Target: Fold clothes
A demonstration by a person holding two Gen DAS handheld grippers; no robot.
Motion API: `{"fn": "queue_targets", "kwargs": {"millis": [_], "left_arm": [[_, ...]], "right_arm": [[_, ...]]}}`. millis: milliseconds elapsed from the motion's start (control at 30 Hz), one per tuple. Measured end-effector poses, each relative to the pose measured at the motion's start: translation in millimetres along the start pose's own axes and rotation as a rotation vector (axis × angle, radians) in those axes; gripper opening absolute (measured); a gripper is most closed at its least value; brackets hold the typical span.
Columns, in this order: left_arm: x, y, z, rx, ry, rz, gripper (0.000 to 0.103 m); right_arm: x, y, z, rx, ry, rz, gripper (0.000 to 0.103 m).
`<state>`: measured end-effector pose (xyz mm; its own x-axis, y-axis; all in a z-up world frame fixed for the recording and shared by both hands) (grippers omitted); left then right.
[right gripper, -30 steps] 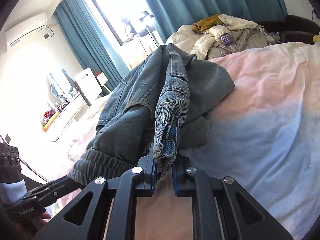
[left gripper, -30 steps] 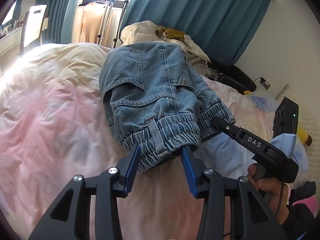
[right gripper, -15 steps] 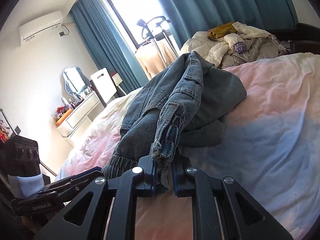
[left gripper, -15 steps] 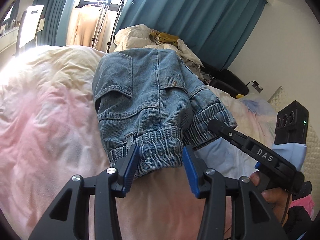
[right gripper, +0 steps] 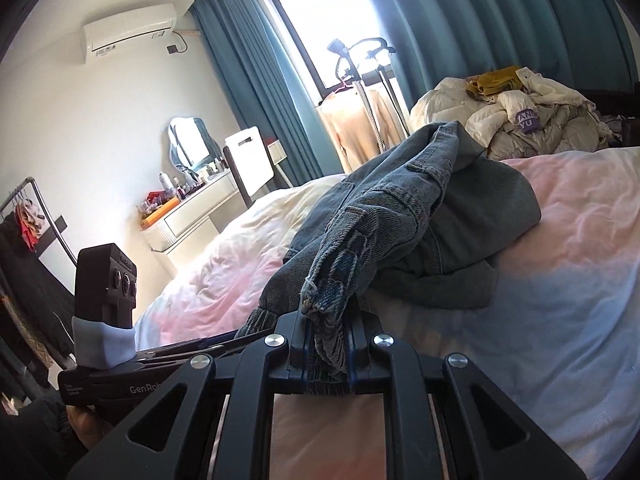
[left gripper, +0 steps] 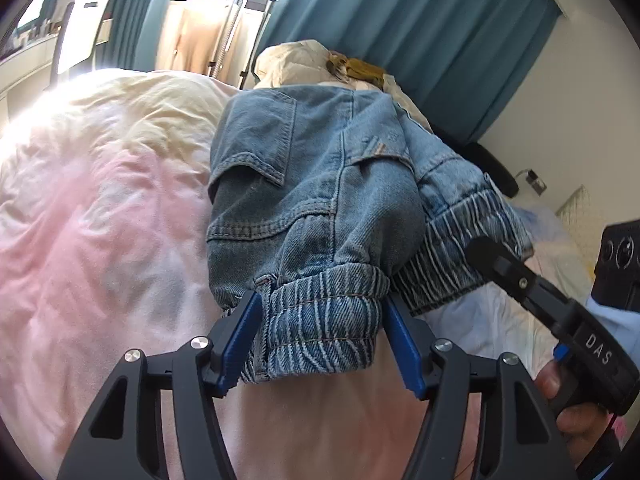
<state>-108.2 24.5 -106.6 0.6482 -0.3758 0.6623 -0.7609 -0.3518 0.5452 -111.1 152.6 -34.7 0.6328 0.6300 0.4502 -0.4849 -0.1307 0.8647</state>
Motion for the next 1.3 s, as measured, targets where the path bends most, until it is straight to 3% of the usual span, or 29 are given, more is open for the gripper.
{"fn": "queue_targets", "kwargs": {"millis": [433, 600, 700, 833, 900, 1000, 1100, 1300], "left_arm": [[-5.7, -0.1, 10.7, 0.058, -0.001, 0.013, 0.064], [-6.5, -3.4, 3.9, 0.018, 0.019, 0.004, 0.061], [-9.3, -6.5, 4.0, -0.003, 0.055, 0.011, 0.054], [-8.5, -8.0, 6.8, -0.009, 0.094, 0.002, 0.030], [-5.6, -6.5, 9.0, -0.003, 0.102, -0.011, 0.024], [4.2, -4.6, 10.2, 0.027, 0.061, -0.021, 0.022], [22.2, -4.3, 10.0, 0.065, -0.007, -0.036, 0.021], [44.5, -15.5, 2.5, 0.257, -0.192, 0.023, 0.018]], "right_arm": [[-3.1, -1.8, -4.0, -0.004, -0.021, 0.009, 0.012], [-3.0, -4.2, -10.4, -0.024, -0.034, 0.014, 0.012], [-2.9, -5.8, -12.3, -0.034, -0.042, 0.020, 0.012], [-5.2, -11.6, -20.8, -0.054, -0.065, 0.042, 0.012], [-6.1, -14.3, -29.3, -0.078, -0.083, 0.052, 0.012], [-2.9, -11.4, -41.0, -0.120, -0.082, 0.052, 0.011], [9.6, 12.7, -40.5, -0.107, -0.075, 0.031, 0.011], [44.3, 69.9, -49.0, -0.030, -0.134, -0.028, 0.010]]}}
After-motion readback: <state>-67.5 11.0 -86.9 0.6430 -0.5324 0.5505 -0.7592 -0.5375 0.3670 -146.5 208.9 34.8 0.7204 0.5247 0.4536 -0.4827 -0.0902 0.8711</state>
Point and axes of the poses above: each gripper's, at about its wrist camera, not at the fingertips, and x roughly against the way its jaws point, z to its left, y to its top, the point moved 9 cm from there along -x, roughly the way its jaws point, and after that the axes turned 12 degrees about x, right-handed, at the moved point
